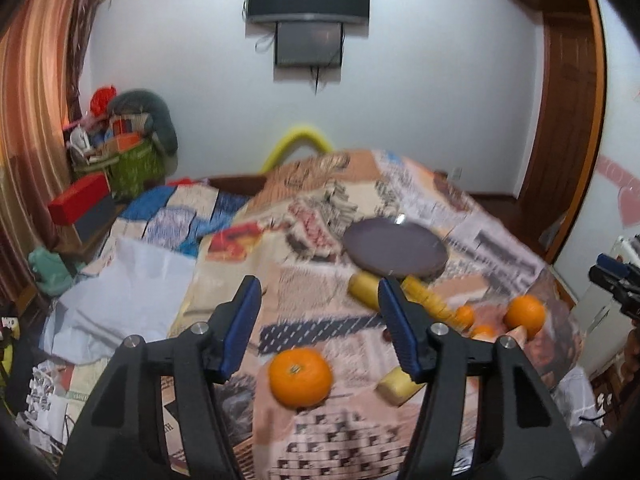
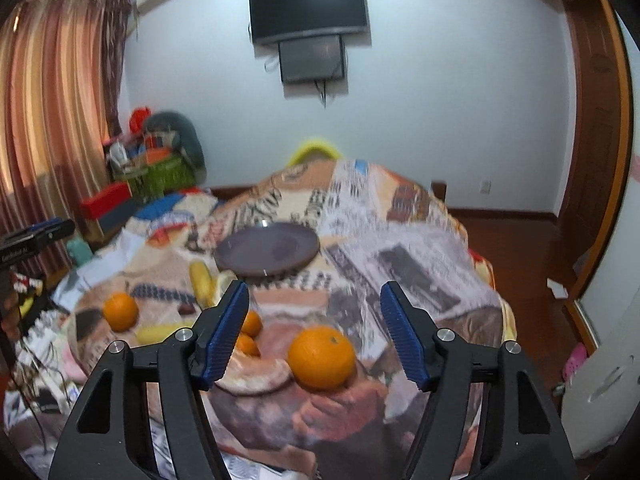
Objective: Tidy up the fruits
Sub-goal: 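Lower the right tool onto the large orange and close its fingers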
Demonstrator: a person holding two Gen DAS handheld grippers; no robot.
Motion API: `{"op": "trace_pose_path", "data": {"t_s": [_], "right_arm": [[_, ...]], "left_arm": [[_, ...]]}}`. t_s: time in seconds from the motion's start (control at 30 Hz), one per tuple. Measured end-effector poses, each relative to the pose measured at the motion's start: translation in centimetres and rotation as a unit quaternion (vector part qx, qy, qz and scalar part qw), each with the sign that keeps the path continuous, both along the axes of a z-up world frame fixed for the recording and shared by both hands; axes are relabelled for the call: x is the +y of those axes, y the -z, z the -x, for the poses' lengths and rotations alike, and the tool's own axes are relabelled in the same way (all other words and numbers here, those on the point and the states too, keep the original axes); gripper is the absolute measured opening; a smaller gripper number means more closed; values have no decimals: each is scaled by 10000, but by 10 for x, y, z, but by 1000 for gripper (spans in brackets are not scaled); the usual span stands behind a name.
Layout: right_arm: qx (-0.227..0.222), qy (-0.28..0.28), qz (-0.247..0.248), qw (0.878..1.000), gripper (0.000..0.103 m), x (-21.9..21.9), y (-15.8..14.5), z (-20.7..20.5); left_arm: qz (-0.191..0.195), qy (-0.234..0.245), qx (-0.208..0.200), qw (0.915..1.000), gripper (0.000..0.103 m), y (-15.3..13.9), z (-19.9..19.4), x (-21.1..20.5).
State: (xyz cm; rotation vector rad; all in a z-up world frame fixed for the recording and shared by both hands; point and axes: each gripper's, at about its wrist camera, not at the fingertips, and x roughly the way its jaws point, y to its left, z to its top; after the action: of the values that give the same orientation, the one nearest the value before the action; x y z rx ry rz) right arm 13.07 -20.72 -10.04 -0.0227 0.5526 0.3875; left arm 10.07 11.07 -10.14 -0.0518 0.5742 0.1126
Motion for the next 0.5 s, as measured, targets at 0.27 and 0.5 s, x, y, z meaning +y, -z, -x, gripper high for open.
{"op": "trace_pose_path", "data": {"t_s": [0.27, 0.5], "right_arm": [[610, -118, 82, 9980, 65, 2, 32, -23], [1166, -138, 151, 9930, 65, 3, 61, -44]], "left_arm": [[198, 45, 926, 9955, 61, 65, -29, 22], [443, 69, 1498, 9877, 66, 100, -38, 27]]}}
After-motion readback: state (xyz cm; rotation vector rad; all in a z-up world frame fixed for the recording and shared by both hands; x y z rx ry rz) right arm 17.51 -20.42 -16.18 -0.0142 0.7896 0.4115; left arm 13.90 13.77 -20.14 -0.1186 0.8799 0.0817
